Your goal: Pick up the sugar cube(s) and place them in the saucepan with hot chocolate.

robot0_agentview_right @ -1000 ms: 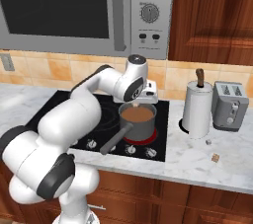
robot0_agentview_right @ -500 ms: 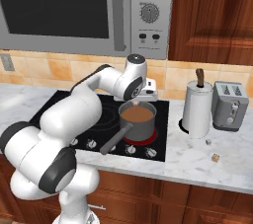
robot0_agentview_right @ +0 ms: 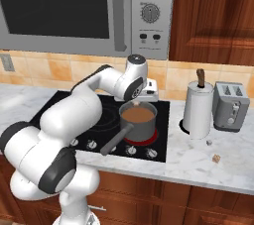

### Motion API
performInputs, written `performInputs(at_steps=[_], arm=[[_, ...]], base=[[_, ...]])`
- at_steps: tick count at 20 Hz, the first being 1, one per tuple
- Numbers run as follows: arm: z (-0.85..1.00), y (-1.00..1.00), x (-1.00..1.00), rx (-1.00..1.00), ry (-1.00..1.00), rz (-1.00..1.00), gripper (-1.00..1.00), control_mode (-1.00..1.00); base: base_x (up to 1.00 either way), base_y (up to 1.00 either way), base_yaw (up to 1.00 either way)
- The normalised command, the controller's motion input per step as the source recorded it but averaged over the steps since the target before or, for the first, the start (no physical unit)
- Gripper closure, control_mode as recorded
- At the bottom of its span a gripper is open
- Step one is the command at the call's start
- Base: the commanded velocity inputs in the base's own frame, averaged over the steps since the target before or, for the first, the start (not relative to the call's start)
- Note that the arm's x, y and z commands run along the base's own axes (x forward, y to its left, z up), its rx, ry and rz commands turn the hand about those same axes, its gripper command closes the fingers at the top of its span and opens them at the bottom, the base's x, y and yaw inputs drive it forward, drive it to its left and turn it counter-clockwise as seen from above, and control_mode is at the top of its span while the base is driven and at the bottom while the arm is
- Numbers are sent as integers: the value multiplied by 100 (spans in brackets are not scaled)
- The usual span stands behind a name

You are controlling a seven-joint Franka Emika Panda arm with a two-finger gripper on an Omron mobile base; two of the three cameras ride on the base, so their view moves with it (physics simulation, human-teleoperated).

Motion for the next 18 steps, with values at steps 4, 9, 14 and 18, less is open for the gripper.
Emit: performInputs(at_steps=[4,9,14,18], arm=[[-22,7,13,0,1,0,100,-100],[-28,9,16,0,1,0,100,-100],[-37,12,11,0,0,0,100,-100],[-28,9,4,0,0,0,100,-100]], base=[[0,0,0],[0,0,0],[0,0,0],[0,0,0]])
